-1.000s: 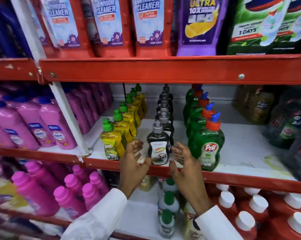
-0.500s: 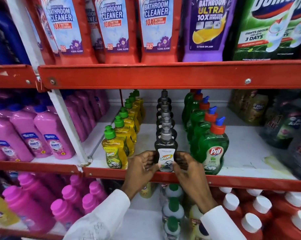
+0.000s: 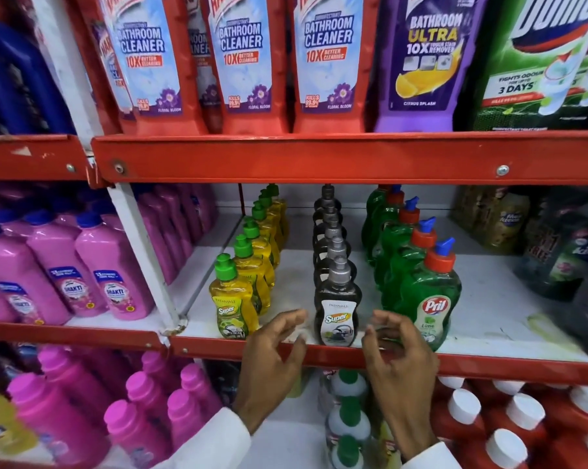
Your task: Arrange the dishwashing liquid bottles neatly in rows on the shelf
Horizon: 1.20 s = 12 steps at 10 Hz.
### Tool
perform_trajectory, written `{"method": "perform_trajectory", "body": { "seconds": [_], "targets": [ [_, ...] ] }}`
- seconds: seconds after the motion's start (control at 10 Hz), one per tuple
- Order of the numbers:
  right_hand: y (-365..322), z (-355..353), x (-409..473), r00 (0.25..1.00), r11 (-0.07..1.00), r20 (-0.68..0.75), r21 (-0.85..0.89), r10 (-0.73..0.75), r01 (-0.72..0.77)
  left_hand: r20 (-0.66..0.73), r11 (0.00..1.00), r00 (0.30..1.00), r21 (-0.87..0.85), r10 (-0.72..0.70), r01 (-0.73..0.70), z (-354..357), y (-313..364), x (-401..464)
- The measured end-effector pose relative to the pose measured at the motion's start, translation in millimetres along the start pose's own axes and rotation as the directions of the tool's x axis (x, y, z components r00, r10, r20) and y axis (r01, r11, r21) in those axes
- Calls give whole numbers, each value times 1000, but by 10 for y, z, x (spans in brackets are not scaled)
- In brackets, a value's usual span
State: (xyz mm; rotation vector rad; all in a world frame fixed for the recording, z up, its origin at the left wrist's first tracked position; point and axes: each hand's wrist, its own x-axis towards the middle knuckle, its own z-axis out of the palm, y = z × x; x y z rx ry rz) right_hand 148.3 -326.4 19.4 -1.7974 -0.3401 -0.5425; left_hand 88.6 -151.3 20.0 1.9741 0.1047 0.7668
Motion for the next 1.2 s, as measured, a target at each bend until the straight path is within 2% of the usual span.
{"method": "perform_trajectory", "body": {
  "seconds": [0.1, 0.2, 0.3, 0.4, 0.5, 0.7, 1.0, 1.1, 1.2],
  "targets": [
    [-95, 92, -97, 995, 995, 10, 39, -97, 97, -236, 997, 969, 22, 74, -70, -253, -60, -84],
    [-191, 260, -79, 980, 991, 162, 85, -117, 104, -359, 993, 926, 42, 118, -111, -430, -92, 44],
    [-275, 509, -30, 944, 995, 326, 95, -54, 24, -346, 993, 936, 118, 71, -31, -576, -230, 152],
    [-684, 1243, -261, 880, 1000, 475, 26, -2, -12, -171, 981, 982, 161, -82, 110, -1283, -617, 144],
    [-664, 1328, -198, 822, 995, 566, 22, 66, -94, 19, 949, 998, 311, -61, 53, -1257, -688, 187],
    [-525, 1271, -84, 842, 992, 532, 33, 84, -120, 23, 939, 999, 341, 39, -45, -1150, -653, 220],
    [-507, 1266, -114, 859, 990, 497, -2, 121, -139, 32, 955, 999, 296, 22, -30, -1164, -673, 208],
    [-621, 1190, -181, 899, 989, 421, 27, 120, -144, 68, 952, 998, 303, 11, -31, -1165, -670, 209],
    [-826, 836, -224, 996, 961, 52, 264, 66, -78, -31, 899, 990, 424, 136, -110, -1221, -414, 189]
  ]
}}
